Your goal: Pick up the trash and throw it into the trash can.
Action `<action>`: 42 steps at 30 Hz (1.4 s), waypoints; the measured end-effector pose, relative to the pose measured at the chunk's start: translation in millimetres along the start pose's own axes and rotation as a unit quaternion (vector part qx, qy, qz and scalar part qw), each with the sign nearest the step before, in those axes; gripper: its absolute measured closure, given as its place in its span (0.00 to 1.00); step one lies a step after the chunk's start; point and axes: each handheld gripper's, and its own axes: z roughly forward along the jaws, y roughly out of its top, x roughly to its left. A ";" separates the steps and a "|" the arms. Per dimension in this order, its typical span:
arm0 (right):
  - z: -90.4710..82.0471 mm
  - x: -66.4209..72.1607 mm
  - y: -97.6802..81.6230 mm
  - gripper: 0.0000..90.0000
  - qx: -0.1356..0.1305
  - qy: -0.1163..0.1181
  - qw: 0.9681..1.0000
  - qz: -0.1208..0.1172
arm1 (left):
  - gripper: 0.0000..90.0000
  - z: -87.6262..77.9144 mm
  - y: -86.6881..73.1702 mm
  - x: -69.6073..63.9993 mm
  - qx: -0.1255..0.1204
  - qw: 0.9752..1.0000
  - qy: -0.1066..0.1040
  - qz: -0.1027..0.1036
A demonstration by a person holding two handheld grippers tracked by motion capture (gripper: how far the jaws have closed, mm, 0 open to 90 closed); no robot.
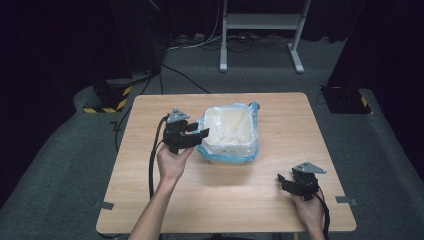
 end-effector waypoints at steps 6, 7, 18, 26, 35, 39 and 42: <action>0.0 0.0 0.0 0.39 0.000 0.000 1.000 0.000 | 0.55 -5.6 -6.5 2.1 0.004 1.000 0.010 -0.001; 0.0 0.0 0.0 0.39 0.000 0.000 1.000 0.000 | 0.55 -8.4 -10.0 3.2 0.005 1.000 0.012 -0.002; 0.0 0.0 0.0 0.39 0.000 0.000 1.000 0.000 | 0.55 -21.0 -24.0 6.1 0.003 1.000 0.019 -0.007; 0.0 0.0 0.0 0.39 0.000 0.000 1.000 0.000 | 0.56 -24.4 -32.1 6.5 0.010 1.000 0.024 -0.006; 0.0 0.0 0.0 0.39 0.000 0.000 1.000 0.000 | 0.55 -30.3 -43.3 5.7 0.012 0.999 0.034 -0.004; 0.0 0.1 0.0 0.39 0.000 0.000 1.000 0.000 | 0.55 -31.6 -49.4 6.2 0.014 0.999 0.040 -0.007; 0.0 0.1 0.0 0.39 0.000 0.000 1.000 0.000 | 0.55 -32.3 -54.2 7.4 0.020 0.999 0.040 -0.010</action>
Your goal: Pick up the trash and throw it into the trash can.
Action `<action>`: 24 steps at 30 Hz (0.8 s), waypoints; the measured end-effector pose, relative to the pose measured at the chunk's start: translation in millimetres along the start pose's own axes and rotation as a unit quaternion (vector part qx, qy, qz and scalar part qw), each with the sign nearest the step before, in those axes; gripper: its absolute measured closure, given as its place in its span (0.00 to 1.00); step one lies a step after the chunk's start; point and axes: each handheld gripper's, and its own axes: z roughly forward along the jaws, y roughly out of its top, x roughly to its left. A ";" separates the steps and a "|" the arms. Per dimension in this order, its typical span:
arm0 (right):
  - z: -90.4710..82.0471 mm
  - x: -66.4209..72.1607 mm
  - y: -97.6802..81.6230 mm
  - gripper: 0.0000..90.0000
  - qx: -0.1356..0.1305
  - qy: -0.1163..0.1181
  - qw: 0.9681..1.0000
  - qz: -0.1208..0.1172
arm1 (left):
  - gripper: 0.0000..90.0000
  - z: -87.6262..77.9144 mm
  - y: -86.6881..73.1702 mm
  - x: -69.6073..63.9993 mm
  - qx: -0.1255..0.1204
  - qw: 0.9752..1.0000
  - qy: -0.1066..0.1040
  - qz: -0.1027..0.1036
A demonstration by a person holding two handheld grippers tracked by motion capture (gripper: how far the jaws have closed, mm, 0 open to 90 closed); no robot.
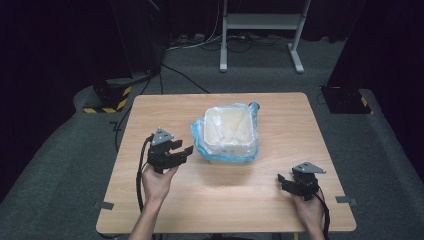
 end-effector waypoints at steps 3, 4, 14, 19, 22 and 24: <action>0.0 0.0 0.0 0.39 0.000 0.000 1.000 0.000 | 0.55 -0.8 -4.8 1.5 0.004 1.000 -0.001 0.000; 0.0 0.0 0.0 0.39 0.000 0.000 1.000 0.000 | 0.55 -1.0 -6.4 1.6 0.004 1.000 -0.001 -0.003; 0.0 0.0 0.0 0.39 0.000 0.000 1.000 0.000 | 0.54 -1.8 -25.2 6.2 0.010 1.000 -0.001 -0.022; 0.0 0.0 0.0 0.39 0.000 0.000 1.000 0.000 | 0.54 0.3 -33.5 8.0 0.015 1.000 0.004 -0.027; 0.0 0.0 0.0 0.39 0.000 0.000 1.000 0.000 | 0.54 2.9 -39.2 8.2 0.022 0.999 0.009 -0.029; 0.0 0.1 0.0 0.39 0.000 0.000 1.000 0.000 | 0.54 4.1 -43.0 7.7 0.024 0.999 0.014 -0.028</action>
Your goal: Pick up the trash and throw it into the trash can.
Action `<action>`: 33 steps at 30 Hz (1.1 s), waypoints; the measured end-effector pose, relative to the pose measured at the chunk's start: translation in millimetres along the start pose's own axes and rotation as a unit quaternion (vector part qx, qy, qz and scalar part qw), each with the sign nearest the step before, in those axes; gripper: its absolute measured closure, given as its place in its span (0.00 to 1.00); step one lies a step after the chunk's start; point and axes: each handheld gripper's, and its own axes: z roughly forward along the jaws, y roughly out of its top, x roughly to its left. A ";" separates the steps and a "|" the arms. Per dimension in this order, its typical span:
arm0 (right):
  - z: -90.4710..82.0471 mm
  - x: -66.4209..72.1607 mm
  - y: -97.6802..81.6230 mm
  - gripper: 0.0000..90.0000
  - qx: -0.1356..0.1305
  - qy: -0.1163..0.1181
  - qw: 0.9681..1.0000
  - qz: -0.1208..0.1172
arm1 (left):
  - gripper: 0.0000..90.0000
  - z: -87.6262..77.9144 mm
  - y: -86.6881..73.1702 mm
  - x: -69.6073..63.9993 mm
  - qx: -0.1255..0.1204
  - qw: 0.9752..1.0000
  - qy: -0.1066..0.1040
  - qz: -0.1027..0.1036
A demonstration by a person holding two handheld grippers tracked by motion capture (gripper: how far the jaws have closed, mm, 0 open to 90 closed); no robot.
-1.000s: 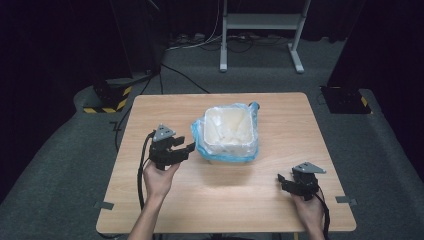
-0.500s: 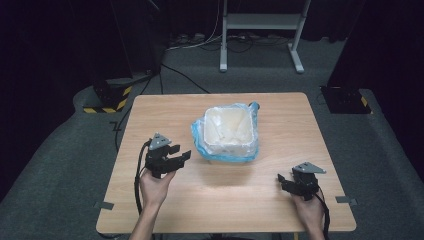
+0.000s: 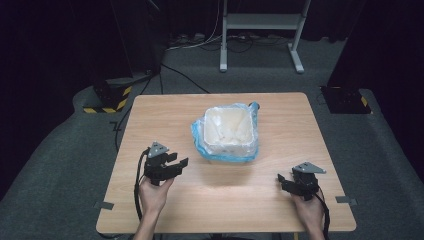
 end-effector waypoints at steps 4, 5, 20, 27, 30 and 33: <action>0.0 0.1 0.0 0.39 0.000 0.000 1.000 0.000 | 0.54 3.1 -6.2 -1.0 0.009 1.000 0.010 0.005; 0.0 0.1 0.0 0.39 0.000 0.000 1.000 0.000 | 0.54 5.2 -10.0 -1.4 0.016 1.000 0.013 0.006; 0.0 0.1 0.0 0.39 0.000 0.000 1.000 0.000 | 0.52 24.6 -36.8 4.4 0.049 0.998 0.028 0.007; 0.0 0.1 0.0 0.39 0.000 0.000 1.000 0.000 | 0.52 40.1 -47.5 4.6 0.074 0.996 0.050 0.021; 0.0 0.1 0.0 0.39 0.000 0.000 1.000 0.000 | 0.52 50.4 -53.4 5.1 0.087 0.994 0.066 0.027; 0.0 0.1 0.0 0.39 0.000 0.000 1.000 0.001 | 0.52 57.7 -58.7 9.9 0.088 0.994 0.070 0.017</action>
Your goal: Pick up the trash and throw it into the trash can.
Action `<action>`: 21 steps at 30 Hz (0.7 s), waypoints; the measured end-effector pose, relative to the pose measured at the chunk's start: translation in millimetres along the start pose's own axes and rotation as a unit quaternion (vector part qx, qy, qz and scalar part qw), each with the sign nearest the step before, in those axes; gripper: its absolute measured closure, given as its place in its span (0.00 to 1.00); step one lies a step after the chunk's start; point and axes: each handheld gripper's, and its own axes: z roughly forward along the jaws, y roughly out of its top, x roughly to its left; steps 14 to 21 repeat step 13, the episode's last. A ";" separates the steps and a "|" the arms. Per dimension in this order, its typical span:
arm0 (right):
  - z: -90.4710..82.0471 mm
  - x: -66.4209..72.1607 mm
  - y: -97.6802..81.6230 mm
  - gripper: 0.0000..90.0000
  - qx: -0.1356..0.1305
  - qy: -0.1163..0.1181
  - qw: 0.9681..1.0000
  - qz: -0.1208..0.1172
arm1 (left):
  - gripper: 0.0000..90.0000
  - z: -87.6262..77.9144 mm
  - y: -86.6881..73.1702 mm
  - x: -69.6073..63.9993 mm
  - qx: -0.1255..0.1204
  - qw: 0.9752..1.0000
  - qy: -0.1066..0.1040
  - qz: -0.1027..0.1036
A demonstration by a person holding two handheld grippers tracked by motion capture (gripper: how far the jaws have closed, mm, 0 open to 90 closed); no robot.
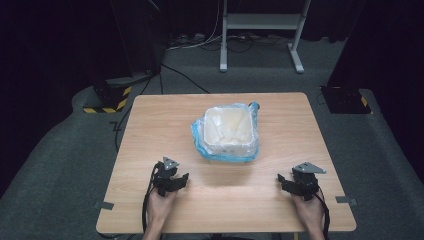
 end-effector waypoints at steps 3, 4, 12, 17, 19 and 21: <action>0.0 0.0 0.0 0.39 0.000 0.000 1.000 0.000 | 0.51 2.6 -1.9 2.9 -0.013 1.000 0.001 -0.009; 0.0 0.0 0.0 0.39 0.000 0.000 1.000 0.000 | 0.51 3.5 -1.4 4.1 -0.015 1.000 0.003 -0.014; -0.1 0.1 -0.1 0.38 0.000 0.000 1.000 0.000 | 0.40 9.8 -8.8 -0.7 -0.051 0.998 0.017 0.015; -0.1 0.0 -0.2 0.38 0.000 0.000 1.000 0.000 | 0.40 9.9 -8.7 -0.4 -0.051 0.998 0.016 0.015; -0.1 0.0 -0.2 0.38 0.000 0.000 1.000 0.000 | 0.40 9.9 -8.7 -0.4 -0.051 0.998 0.016 0.015; -0.1 0.0 -0.2 0.38 0.000 0.000 1.000 0.000 | 0.40 9.9 -8.7 -0.4 -0.051 0.998 0.016 0.015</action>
